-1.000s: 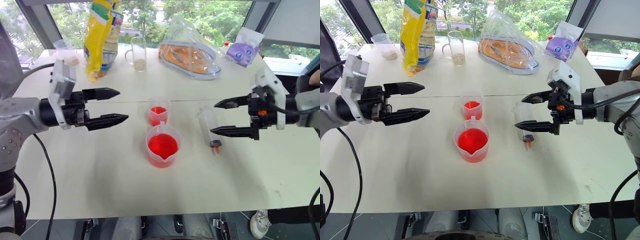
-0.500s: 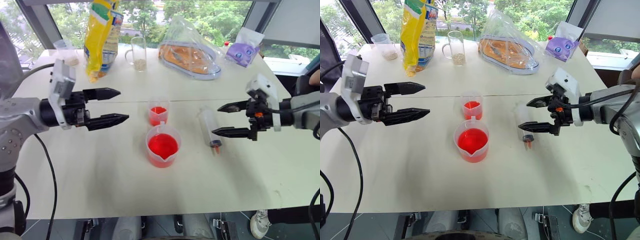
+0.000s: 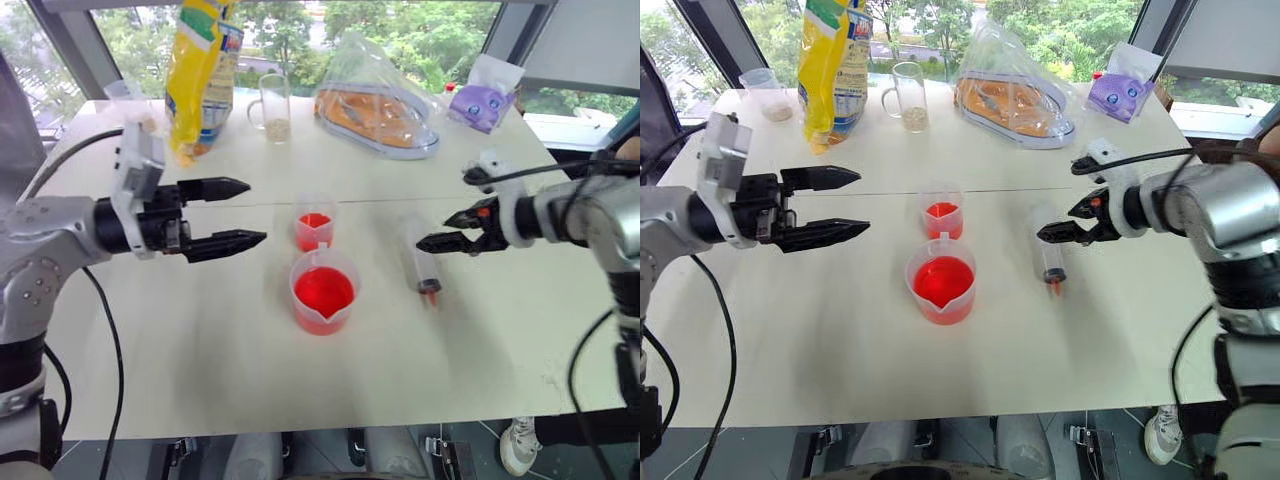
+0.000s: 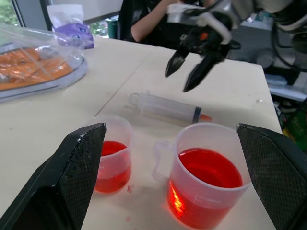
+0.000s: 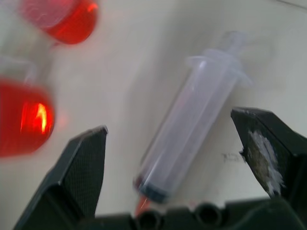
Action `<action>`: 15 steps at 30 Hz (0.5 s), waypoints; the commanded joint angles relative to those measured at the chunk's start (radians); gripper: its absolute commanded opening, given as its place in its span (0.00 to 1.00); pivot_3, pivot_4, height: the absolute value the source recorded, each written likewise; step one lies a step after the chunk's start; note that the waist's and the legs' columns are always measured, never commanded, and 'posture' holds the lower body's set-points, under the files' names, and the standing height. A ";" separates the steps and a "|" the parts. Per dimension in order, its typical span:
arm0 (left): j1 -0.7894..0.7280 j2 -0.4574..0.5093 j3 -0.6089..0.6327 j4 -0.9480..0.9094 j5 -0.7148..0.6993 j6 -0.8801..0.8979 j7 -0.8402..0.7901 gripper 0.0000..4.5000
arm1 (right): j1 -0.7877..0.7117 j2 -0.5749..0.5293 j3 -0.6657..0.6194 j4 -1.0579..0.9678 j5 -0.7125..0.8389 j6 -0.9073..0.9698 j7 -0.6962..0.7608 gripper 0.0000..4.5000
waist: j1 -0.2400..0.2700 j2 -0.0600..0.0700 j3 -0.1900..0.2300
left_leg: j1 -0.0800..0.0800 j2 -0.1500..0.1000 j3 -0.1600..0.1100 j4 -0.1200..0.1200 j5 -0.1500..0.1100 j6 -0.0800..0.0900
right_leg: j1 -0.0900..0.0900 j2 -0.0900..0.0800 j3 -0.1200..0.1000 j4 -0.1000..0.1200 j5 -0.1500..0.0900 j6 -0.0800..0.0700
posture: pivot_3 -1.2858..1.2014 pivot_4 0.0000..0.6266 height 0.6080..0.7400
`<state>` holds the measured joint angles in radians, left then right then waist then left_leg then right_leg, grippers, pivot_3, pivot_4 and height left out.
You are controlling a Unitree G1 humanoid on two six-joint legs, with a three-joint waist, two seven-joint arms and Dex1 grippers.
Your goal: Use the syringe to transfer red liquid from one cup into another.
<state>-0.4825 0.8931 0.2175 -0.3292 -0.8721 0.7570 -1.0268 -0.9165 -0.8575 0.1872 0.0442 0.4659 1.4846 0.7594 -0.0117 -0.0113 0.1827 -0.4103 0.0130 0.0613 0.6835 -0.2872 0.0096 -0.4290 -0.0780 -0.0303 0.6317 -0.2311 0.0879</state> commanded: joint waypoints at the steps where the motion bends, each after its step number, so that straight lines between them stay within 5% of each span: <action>1: -0.010 -0.005 0.013 -0.019 -0.002 -0.021 0.000 1.00 | -0.080 0.100 -0.023 0.142 -0.066 0.086 -0.115 0.99 | 0.000 0.000 0.000 | 0.000 0.000 0.000 0.000 0.000 0.000 | 0.000 0.000 0.000 0.000 0.000 0.000 | 0.52 0.24 1.00; 15: 0.036 -0.020 0.039 -0.049 -0.007 -0.026 0.026 1.00 | -0.098 0.242 0.101 0.367 -0.167 -0.039 -0.173 0.94 | -0.009 -0.002 -0.001 | 0.002 0.000 0.000 0.000 0.000 0.001 | 0.002 0.000 0.000 0.000 0.000 0.001 | 0.52 0.24 1.00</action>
<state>-0.4414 0.8667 0.2191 -0.3493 -0.8710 0.7513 -1.0013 -1.0108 -0.6269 0.2705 0.3937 0.3147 1.4671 0.5819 -0.0205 -0.0134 0.1814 -0.4081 0.0126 0.0612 0.6835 -0.2875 0.0102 -0.4268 -0.0781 -0.0305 0.6319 -0.2308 0.0884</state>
